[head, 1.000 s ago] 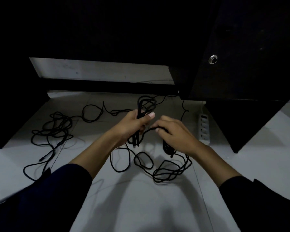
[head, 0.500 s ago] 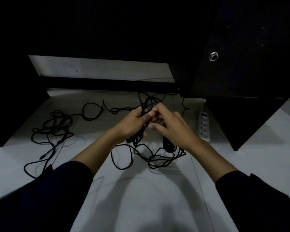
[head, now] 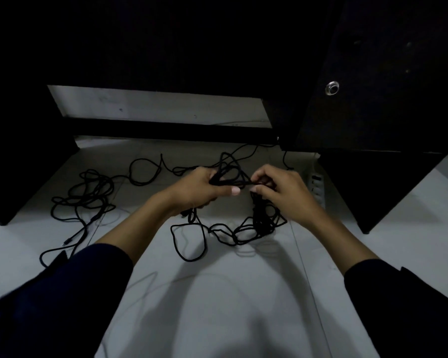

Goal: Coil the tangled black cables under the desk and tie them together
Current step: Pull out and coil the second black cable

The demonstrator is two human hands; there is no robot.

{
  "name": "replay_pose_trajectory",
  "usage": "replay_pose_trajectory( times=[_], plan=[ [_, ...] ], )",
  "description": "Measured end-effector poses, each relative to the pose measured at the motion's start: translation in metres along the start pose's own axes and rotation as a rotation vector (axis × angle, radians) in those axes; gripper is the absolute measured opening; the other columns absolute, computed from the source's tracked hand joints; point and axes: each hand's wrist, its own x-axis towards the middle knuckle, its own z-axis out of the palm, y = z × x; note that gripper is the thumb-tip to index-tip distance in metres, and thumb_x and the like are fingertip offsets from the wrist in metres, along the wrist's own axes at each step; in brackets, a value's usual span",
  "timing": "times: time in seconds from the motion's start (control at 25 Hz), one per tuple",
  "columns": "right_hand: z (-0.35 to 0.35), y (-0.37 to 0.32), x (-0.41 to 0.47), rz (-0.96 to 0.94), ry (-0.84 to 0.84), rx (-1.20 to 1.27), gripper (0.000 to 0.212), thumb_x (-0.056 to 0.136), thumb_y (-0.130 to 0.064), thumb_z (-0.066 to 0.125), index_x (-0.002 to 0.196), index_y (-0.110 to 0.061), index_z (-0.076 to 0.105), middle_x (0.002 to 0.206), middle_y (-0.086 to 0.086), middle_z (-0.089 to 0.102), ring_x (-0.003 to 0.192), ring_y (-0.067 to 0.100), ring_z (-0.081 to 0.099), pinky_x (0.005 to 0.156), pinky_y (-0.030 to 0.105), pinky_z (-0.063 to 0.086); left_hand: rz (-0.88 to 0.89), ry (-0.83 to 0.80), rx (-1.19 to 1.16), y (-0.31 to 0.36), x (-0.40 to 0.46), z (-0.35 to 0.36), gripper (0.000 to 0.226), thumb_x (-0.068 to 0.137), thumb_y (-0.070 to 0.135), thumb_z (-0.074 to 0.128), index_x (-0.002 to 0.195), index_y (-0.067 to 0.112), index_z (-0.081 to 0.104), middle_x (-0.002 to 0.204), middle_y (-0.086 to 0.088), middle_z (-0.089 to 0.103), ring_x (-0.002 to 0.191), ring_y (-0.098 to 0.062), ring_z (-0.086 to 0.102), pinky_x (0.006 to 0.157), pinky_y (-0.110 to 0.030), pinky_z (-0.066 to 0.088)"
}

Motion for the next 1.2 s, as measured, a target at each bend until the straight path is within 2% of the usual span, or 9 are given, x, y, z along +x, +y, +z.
replay_pose_trajectory(
  times=[0.16, 0.24, 0.4, 0.64, 0.72, 0.8, 0.92, 1.04, 1.2],
  plan=[
    [0.004, 0.017, -0.008, 0.149, -0.050, -0.021, 0.013, 0.094, -0.025, 0.059, 0.090, -0.013, 0.062, 0.075, 0.003, 0.067, 0.070, 0.013, 0.063, 0.067, 0.032, 0.048, 0.030, 0.109, -0.263, 0.003, 0.001, -0.002, 0.022, 0.090, 0.022, 0.065, 0.074, 0.020, 0.049, 0.054, 0.006, 0.031, 0.042, -0.006, 0.027, 0.040, -0.017, 0.024],
    [0.004, 0.024, -0.014, 0.198, -0.096, 0.030, 0.019, 0.096, -0.031, 0.056, 0.085, -0.017, 0.061, 0.073, 0.003, 0.065, 0.068, 0.013, 0.059, 0.066, 0.033, 0.045, 0.041, 0.155, -0.329, 0.004, 0.001, -0.005, 0.026, 0.092, 0.021, 0.062, 0.073, 0.021, 0.045, 0.055, 0.007, 0.030, 0.041, -0.004, 0.028, 0.039, -0.015, 0.025],
    [0.008, 0.008, -0.011, 0.282, -0.012, 0.434, 0.018, 0.099, -0.023, 0.050, 0.092, -0.013, 0.064, 0.079, -0.001, 0.067, 0.076, 0.011, 0.061, 0.073, 0.029, 0.049, 0.044, 0.159, -0.311, -0.007, 0.003, 0.000, 0.023, 0.097, 0.029, 0.052, 0.081, 0.014, 0.048, 0.054, 0.006, 0.029, 0.040, -0.007, 0.027, 0.043, -0.020, 0.024],
    [0.014, -0.026, 0.008, 0.272, 0.252, 0.556, 0.025, 0.102, -0.024, 0.045, 0.107, -0.013, 0.066, 0.053, -0.010, 0.049, 0.048, 0.003, 0.044, 0.052, 0.019, 0.037, 0.109, 0.169, -0.265, -0.011, 0.011, 0.025, 0.031, 0.101, 0.033, 0.042, 0.092, 0.008, 0.059, 0.074, 0.001, 0.051, 0.049, -0.008, 0.039, 0.049, -0.020, 0.036],
    [0.018, -0.031, 0.011, 0.312, 0.235, 0.542, 0.025, 0.101, -0.028, 0.047, 0.111, -0.018, 0.068, 0.059, -0.003, 0.055, 0.054, 0.003, 0.052, 0.056, 0.019, 0.043, 0.124, 0.167, -0.277, -0.006, 0.012, 0.031, 0.030, 0.101, 0.032, 0.042, 0.100, 0.008, 0.061, 0.084, 0.002, 0.060, 0.051, -0.009, 0.040, 0.050, -0.021, 0.037],
    [0.024, -0.033, 0.014, 0.359, 0.233, 0.538, 0.025, 0.099, -0.033, 0.050, 0.108, -0.022, 0.070, 0.079, 0.000, 0.066, 0.069, 0.001, 0.062, 0.056, 0.018, 0.046, 0.124, 0.159, -0.307, -0.004, 0.015, 0.036, 0.028, 0.101, 0.032, 0.043, 0.106, 0.010, 0.061, 0.087, 0.002, 0.062, 0.052, -0.010, 0.040, 0.051, -0.022, 0.036],
    [0.028, -0.029, 0.019, 0.396, 0.284, 0.535, 0.027, 0.096, -0.035, 0.055, 0.108, -0.017, 0.071, 0.108, 0.010, 0.061, 0.085, 0.014, 0.066, 0.052, 0.013, 0.047, 0.119, 0.157, -0.296, -0.003, 0.016, 0.037, 0.027, 0.100, 0.031, 0.047, 0.108, 0.011, 0.063, 0.073, 0.008, 0.063, 0.050, -0.008, 0.041, 0.049, -0.022, 0.035],
    [0.028, -0.030, 0.020, 0.376, 0.289, 0.479, 0.023, 0.096, -0.032, 0.055, 0.112, -0.025, 0.070, 0.104, 0.004, 0.056, 0.082, 0.014, 0.062, 0.050, 0.015, 0.045, 0.122, 0.151, -0.326, -0.002, 0.017, 0.036, 0.017, 0.098, 0.020, 0.052, 0.105, 0.008, 0.063, 0.060, 0.010, 0.062, 0.044, -0.006, 0.038, 0.043, -0.017, 0.034],
    [0.031, -0.029, 0.021, 0.353, 0.282, 0.483, 0.021, 0.095, -0.035, 0.056, 0.110, -0.033, 0.070, 0.096, -0.001, 0.054, 0.091, 0.020, 0.061, 0.066, 0.028, 0.045, 0.099, 0.127, -0.329, -0.002, 0.017, 0.039, 0.007, 0.094, 0.017, 0.059, 0.090, 0.016, 0.063, 0.053, 0.006, 0.048, 0.044, -0.005, 0.037, 0.044, -0.017, 0.032]
  ],
)
